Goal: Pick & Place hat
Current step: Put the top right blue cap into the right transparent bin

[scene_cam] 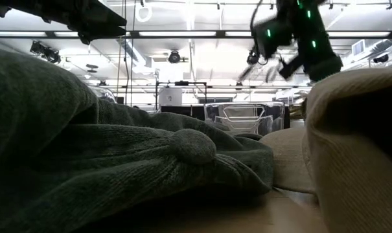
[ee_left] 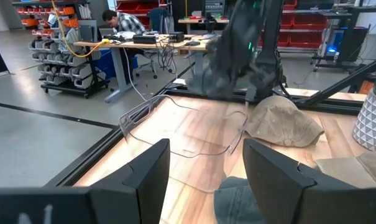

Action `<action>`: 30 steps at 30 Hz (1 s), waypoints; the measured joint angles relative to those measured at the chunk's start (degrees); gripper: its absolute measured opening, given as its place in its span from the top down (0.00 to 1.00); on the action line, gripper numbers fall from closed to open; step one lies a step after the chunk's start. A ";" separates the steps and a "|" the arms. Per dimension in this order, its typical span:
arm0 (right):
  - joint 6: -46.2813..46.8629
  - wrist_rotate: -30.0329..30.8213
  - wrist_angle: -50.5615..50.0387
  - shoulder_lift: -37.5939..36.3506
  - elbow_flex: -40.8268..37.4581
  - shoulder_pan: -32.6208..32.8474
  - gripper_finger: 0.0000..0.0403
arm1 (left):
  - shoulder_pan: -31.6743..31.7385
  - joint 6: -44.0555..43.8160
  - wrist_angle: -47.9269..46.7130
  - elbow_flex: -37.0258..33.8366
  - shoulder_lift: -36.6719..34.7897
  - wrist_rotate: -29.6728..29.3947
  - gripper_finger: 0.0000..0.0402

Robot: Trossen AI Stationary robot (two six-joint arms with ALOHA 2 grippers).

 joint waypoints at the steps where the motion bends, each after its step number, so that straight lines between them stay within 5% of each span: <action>1: 0.47 2.09 -0.89 -0.34 2.12 0.49 0.98 | 0.00 0.00 0.01 0.00 0.01 0.00 0.49; 5: -3.80 8.39 1.94 -2.78 9.42 2.21 0.98 | 0.00 0.00 0.03 0.00 0.01 -0.02 0.49; 10: -21.11 11.95 14.34 -5.53 13.19 4.39 0.98 | 0.00 -0.02 0.03 0.00 0.01 0.00 0.49; 20: -65.32 -2.57 33.24 -4.96 13.02 5.05 0.98 | -0.02 -1.01 0.02 0.00 0.01 0.00 0.49; 30: -91.99 -3.74 33.86 -4.41 2.29 5.33 0.98 | -0.07 -3.06 -2.37 -0.02 0.01 0.07 0.49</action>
